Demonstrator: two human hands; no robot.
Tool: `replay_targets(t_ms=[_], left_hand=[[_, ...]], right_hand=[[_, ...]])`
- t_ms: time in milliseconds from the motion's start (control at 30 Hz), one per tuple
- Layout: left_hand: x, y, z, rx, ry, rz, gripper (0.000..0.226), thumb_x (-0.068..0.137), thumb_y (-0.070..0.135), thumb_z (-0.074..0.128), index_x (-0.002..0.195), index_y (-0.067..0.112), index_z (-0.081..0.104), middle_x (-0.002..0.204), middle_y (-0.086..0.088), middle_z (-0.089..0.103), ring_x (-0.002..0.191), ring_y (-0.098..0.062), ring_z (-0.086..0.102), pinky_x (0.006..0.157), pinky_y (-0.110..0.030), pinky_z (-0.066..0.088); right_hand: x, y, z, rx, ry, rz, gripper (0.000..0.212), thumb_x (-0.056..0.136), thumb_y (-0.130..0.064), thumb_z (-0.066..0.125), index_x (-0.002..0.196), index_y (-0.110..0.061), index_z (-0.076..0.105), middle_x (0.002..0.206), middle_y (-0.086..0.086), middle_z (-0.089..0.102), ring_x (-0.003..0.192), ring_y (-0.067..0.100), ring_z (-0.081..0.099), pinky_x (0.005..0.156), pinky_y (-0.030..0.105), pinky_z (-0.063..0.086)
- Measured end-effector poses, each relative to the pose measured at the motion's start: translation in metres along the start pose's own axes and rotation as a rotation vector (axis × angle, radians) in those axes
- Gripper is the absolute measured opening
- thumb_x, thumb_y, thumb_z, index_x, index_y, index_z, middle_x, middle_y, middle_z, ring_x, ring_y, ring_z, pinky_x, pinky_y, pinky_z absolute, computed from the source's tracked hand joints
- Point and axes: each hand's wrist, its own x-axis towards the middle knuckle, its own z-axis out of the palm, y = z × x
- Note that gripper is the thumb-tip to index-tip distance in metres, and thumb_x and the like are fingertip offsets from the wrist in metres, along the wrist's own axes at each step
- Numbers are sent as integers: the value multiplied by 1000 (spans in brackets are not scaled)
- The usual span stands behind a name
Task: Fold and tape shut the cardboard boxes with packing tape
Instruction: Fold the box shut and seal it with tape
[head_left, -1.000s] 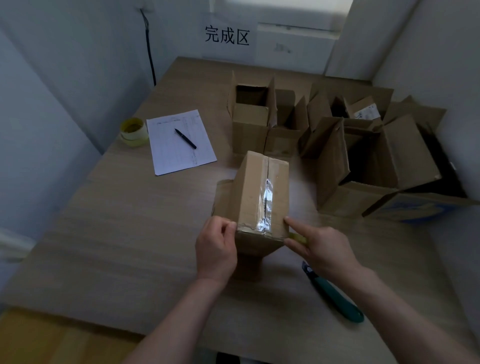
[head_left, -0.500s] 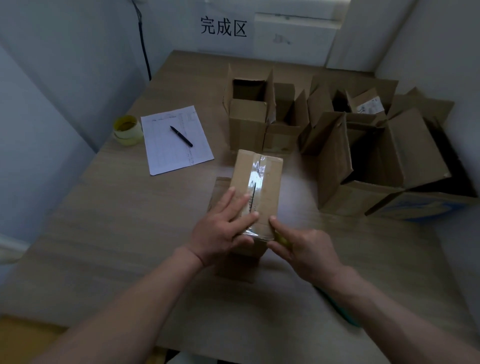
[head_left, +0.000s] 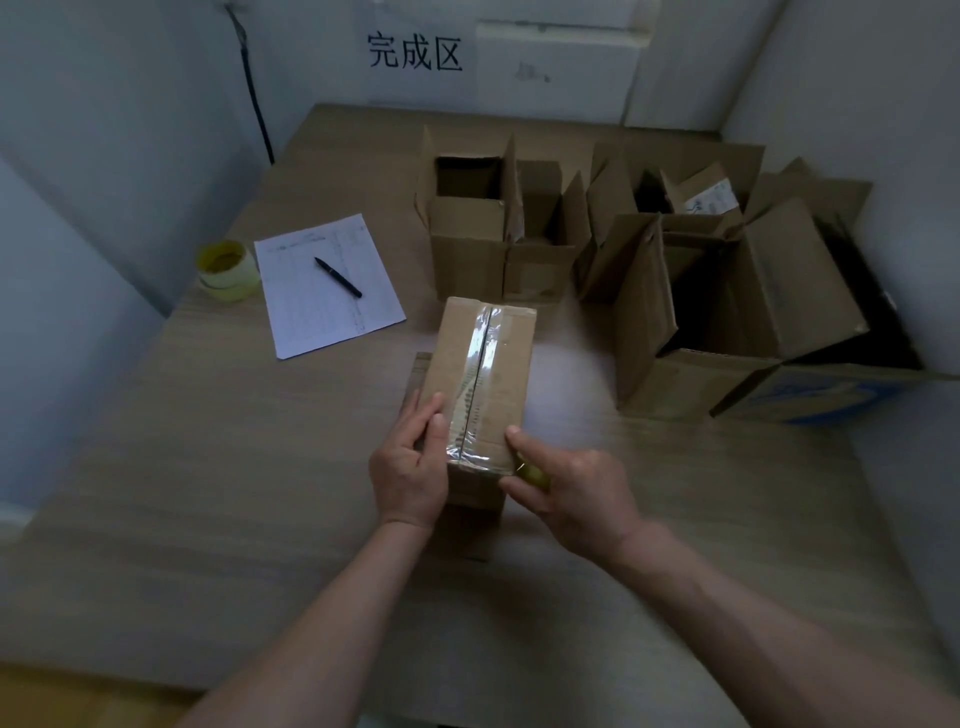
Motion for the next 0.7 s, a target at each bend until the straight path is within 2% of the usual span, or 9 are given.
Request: replay_targets(t_ms=[67,133,200,267,333,433,533,600,700], left_hand=[[4,0,-7,21,-79,-8,26,94,19,61,120,21,67,130,-5,63,123,-14,57,104,-40,48],[13,-2,-15,11,-182,-23,25,94,20,62,118,22,68,127,-1,65,120,-11,59,104,-37,48],[24,-2,-23,-37,-286,-29,24,93,17,64,114,27,68,123,2,67,118,-6,59,105,-31,46],[32,-3,-27,-65,-356,-22,24,92,16,64,110,30,68,121,4,67,115,-1,60,104,-23,45],[33,-6,-26,-131,-345,-49,23,92,15,65,105,33,70,117,6,69,111,3,61,97,-16,47],[28,-10,-18,-268,-217,-146,20,92,17,65,96,34,73,103,16,73,103,0,65,89,-18,52],[26,-11,-11,-355,-126,-266,12,91,22,66,92,30,75,100,11,74,100,-8,68,84,-25,55],[27,-9,-10,-373,-112,-292,12,92,23,65,90,30,76,98,11,75,96,-7,69,80,-23,56],[27,-7,-12,-299,-124,-233,14,92,22,65,90,33,75,98,16,74,94,1,67,77,-14,53]], right_hand=[[-5,-11,-2,-2,-9,35,58,79,-48,77,129,-24,63,81,1,75,62,19,68,51,20,40],[-10,-28,-1,53,-86,129,63,89,-55,60,143,-25,47,104,3,73,85,24,69,66,28,47],[-15,-48,2,103,-188,212,70,91,-60,45,150,-25,32,114,5,69,97,27,65,78,36,51],[-17,-63,1,133,-258,236,71,93,-58,41,152,-24,24,110,5,67,98,27,63,82,42,53],[-15,-64,0,137,-282,235,68,94,-53,43,152,-23,23,108,5,67,98,26,63,82,42,52],[-15,-54,-1,146,-271,201,65,92,-46,50,151,-27,30,104,0,68,97,23,64,75,33,48],[-18,-46,-2,217,-253,212,65,89,-46,57,149,-32,37,83,-10,60,90,15,63,67,25,35],[-18,-42,-2,232,-244,223,66,85,-48,59,147,-35,40,76,-14,52,88,12,63,67,23,34],[-14,-36,-3,245,-245,224,68,79,-51,61,144,-37,45,74,-15,50,81,8,59,68,22,37]])
